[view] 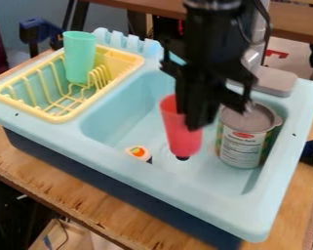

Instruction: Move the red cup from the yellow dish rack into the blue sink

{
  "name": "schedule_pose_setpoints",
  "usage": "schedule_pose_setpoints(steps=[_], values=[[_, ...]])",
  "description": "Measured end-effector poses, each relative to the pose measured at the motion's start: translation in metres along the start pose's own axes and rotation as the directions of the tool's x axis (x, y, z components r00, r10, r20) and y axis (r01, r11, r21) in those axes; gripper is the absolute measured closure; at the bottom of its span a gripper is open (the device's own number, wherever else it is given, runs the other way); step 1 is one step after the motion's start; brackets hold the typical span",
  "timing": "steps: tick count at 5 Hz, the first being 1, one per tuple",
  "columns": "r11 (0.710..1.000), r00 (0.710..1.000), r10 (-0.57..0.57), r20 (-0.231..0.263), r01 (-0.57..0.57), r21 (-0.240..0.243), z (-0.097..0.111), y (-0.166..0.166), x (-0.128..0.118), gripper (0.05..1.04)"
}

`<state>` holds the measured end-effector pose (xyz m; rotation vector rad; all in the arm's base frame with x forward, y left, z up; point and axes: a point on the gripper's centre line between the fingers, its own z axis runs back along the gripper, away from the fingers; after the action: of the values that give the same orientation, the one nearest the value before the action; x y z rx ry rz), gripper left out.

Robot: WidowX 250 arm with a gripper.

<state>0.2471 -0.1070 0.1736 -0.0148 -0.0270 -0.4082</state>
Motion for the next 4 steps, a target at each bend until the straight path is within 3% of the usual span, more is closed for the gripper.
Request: schedule_pose_setpoints(steps=[1, 2, 4], values=[[0.999, 0.996, -0.049, 0.078, 0.047, 0.024, -0.008, -0.008, 0.013, 1.002], [0.997, 0.991, -0.077, 0.112, 0.075, 0.02, -0.015, -0.01, 0.019, 1.002], [0.997, 0.996, -0.076, 0.048, 0.077, -0.016, -0.042, -0.015, 0.019, 1.002]])
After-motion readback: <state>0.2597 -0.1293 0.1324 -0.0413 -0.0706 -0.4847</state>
